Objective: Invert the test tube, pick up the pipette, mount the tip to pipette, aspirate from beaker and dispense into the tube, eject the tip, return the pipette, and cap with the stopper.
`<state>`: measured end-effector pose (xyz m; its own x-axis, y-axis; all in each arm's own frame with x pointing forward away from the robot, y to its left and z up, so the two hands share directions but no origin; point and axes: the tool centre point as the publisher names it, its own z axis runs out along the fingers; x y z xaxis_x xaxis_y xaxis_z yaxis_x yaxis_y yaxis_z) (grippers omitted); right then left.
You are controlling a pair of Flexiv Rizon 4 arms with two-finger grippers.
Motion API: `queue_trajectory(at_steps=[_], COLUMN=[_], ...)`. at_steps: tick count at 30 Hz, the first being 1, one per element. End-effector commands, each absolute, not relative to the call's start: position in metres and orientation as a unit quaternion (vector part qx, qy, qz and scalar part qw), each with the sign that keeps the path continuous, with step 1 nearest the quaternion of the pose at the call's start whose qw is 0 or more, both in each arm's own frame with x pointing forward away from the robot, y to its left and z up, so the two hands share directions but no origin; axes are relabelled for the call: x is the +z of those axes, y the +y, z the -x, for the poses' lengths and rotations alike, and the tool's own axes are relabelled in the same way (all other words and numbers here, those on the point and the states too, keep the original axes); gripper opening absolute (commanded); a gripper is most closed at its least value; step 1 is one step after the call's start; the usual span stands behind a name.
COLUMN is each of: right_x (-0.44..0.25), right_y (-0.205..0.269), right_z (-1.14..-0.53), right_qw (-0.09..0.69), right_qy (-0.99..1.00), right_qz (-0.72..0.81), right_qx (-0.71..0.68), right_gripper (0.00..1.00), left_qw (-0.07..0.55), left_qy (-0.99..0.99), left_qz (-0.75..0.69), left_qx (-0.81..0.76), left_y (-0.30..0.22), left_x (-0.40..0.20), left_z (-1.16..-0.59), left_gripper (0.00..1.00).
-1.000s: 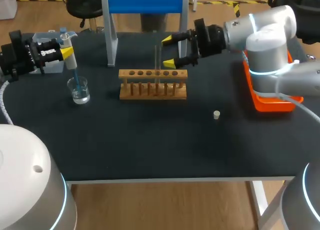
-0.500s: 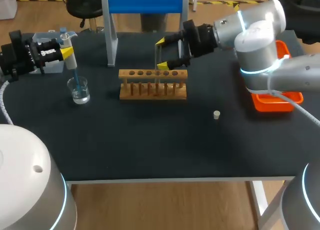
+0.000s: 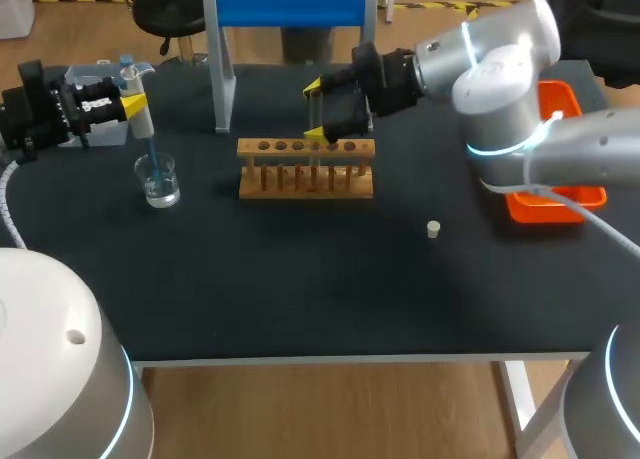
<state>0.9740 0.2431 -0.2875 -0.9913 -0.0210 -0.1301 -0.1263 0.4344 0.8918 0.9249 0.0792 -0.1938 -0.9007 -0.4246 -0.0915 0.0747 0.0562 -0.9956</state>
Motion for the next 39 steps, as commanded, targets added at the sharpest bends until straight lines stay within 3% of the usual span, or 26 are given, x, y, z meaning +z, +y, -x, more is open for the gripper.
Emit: queue_trajectory(at_steps=[1, 39], right_x=[-0.289, -0.300], right_y=[0.246, 0.246], right_z=[-0.974, -0.976], right_qw=[0.059, 0.071], right_qy=[0.851, 0.861], right_qz=[0.032, 0.023], right_qx=[0.521, 0.503], right_gripper=[1.00, 1.00], left_qw=[0.186, 0.186], left_qy=[0.703, 0.703], left_qz=[0.125, 0.125], left_qx=[-0.675, -0.675], left_y=[0.078, 0.078], left_x=[-0.194, -0.194], left_z=[-0.925, -0.925], left_gripper=[0.00, 0.00])
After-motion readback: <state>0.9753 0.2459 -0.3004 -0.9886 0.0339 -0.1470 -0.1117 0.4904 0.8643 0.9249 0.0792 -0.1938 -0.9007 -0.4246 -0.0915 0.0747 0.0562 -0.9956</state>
